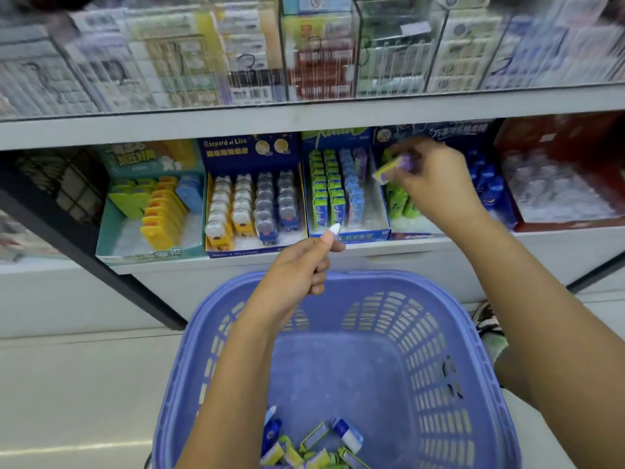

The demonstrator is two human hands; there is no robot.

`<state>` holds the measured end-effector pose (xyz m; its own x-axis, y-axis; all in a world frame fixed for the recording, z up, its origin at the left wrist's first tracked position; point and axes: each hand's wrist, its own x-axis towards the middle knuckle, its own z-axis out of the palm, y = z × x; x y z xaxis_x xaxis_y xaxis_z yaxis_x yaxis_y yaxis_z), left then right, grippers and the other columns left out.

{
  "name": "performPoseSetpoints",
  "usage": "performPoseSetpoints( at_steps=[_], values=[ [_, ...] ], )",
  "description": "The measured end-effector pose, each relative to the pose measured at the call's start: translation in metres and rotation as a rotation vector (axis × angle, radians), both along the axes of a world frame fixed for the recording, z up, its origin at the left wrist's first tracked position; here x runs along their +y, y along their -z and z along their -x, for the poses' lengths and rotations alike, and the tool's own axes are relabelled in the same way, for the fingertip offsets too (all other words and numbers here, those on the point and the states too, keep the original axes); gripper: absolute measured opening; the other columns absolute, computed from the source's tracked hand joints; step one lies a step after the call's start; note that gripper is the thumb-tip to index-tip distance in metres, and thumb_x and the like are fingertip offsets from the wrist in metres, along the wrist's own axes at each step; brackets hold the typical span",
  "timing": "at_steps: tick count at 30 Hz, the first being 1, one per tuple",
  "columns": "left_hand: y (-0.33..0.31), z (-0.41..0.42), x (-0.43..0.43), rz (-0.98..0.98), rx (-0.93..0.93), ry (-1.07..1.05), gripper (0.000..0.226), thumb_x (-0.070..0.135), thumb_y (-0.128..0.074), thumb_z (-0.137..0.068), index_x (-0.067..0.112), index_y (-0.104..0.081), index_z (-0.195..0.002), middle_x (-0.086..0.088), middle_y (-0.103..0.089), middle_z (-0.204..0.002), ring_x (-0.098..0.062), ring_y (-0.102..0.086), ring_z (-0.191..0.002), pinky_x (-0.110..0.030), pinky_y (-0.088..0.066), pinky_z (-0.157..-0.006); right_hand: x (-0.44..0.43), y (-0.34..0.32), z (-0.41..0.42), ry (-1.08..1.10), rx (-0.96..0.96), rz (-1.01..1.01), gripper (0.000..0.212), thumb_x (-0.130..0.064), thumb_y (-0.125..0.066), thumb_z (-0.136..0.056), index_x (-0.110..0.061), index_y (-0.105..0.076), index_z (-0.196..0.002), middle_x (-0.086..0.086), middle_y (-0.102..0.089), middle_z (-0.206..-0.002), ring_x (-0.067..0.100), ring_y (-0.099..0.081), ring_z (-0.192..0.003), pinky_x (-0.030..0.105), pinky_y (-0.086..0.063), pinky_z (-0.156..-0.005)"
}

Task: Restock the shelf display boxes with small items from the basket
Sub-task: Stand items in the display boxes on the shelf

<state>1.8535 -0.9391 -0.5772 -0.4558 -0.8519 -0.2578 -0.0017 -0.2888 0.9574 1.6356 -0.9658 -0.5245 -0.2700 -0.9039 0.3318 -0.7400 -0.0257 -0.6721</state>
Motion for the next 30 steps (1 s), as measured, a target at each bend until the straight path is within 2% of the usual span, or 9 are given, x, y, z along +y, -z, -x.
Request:
performPoseSetpoints(
  at_steps=[2,4,7,11,16,18,22,25,30],
  values=[
    [0.001,0.004,-0.001,0.004,0.039,-0.041,0.037,0.050,-0.051,-0.090,0.018,-0.069,-0.088,0.007,-0.035,-0.063,-0.008,-0.031,-0.051,-0.017,-0.033,-0.046,-0.020,-0.004,0.001,-0.021,0.010,0.050,0.021,-0.006,-0.069,-0.075,-0.004,-0.068,-0.096,0.001,-0.063,-0.074,0.000,-0.057,-0.065,0.012,-0.040,-0.064],
    [0.003,0.006,-0.002,-0.009,0.076,-0.075,0.043,0.049,-0.044,-0.093,0.015,-0.070,-0.089,0.007,-0.039,-0.061,-0.008,-0.033,-0.050,-0.017,-0.035,-0.046,-0.041,-0.004,0.000,-0.035,0.154,-0.022,0.018,-0.008,-0.058,-0.086,-0.002,-0.068,-0.099,0.014,-0.069,-0.094,0.017,-0.063,-0.086,0.022,-0.039,-0.071],
    [0.005,0.006,-0.005,-0.022,0.081,-0.111,0.050,0.048,-0.037,-0.097,0.015,-0.073,-0.092,0.008,-0.043,-0.058,-0.008,-0.034,-0.049,-0.016,-0.034,-0.045,-0.066,-0.003,0.004,-0.047,0.244,-0.122,0.024,-0.016,-0.047,-0.094,-0.005,-0.068,-0.096,0.015,-0.065,-0.107,0.023,-0.057,-0.097,0.024,-0.029,-0.069],
    [0.006,0.009,-0.006,-0.006,0.067,-0.128,0.051,0.049,-0.036,-0.096,0.015,-0.074,-0.095,0.008,-0.043,-0.057,-0.007,-0.030,-0.046,-0.016,-0.028,-0.042,-0.084,-0.011,0.019,-0.056,0.250,-0.288,0.024,-0.032,-0.056,-0.090,-0.017,-0.065,-0.105,0.010,-0.061,-0.118,0.027,-0.054,-0.110,0.029,-0.041,-0.084],
    [0.009,0.011,-0.005,-0.015,0.051,-0.144,0.048,0.047,-0.037,-0.097,0.016,-0.074,-0.096,0.006,-0.045,-0.062,-0.006,-0.029,-0.046,-0.016,-0.023,-0.042,-0.085,-0.001,0.016,-0.135,0.265,-0.326,0.020,-0.020,-0.062,-0.085,-0.021,-0.068,-0.104,0.002,-0.067,-0.110,0.016,-0.057,-0.098,0.003,-0.035,-0.057],
    [0.009,0.013,-0.005,-0.030,0.043,-0.170,0.044,0.044,-0.038,-0.098,0.018,-0.073,-0.094,0.003,-0.047,-0.068,-0.006,-0.030,-0.048,-0.017,-0.023,-0.043,-0.087,0.002,0.013,-0.127,0.273,-0.280,0.023,-0.020,-0.062,-0.086,-0.020,-0.068,-0.108,0.002,-0.067,-0.112,0.013,-0.055,-0.098,-0.003,-0.032,-0.055],
    [0.012,0.013,-0.005,-0.057,0.037,-0.198,0.038,0.037,-0.040,-0.100,0.016,-0.071,-0.101,-0.001,-0.049,-0.066,-0.007,-0.043,-0.051,-0.017,-0.039,-0.048,-0.090,-0.001,0.012,-0.151,0.374,-0.303,0.024,-0.024,-0.063,-0.085,-0.022,-0.069,-0.109,-0.002,-0.065,-0.116,0.018,-0.056,-0.107,0.019,-0.036,-0.072],
    [0.011,0.012,-0.006,-0.120,0.124,-0.207,0.028,0.024,-0.043,-0.100,0.008,-0.066,-0.105,-0.002,-0.063,-0.080,-0.009,-0.063,-0.061,-0.019,-0.055,-0.059,-0.089,-0.001,0.010,-0.173,0.443,-0.314,0.025,-0.021,-0.066,-0.084,-0.018,-0.070,-0.108,0.000,-0.065,-0.116,0.021,-0.058,-0.106,0.021,-0.035,-0.077],
    [0.010,0.013,-0.004,-0.069,0.064,-0.200,0.018,0.020,-0.050,-0.097,0.016,-0.067,-0.099,0.000,-0.067,-0.095,-0.010,-0.059,-0.083,-0.020,-0.051,-0.071,-0.093,0.001,0.002,-0.160,0.533,-0.347,0.027,-0.017,-0.065,-0.085,-0.016,-0.069,-0.111,0.005,-0.064,-0.120,0.026,-0.059,-0.108,0.025,-0.040,-0.081]
  ],
)
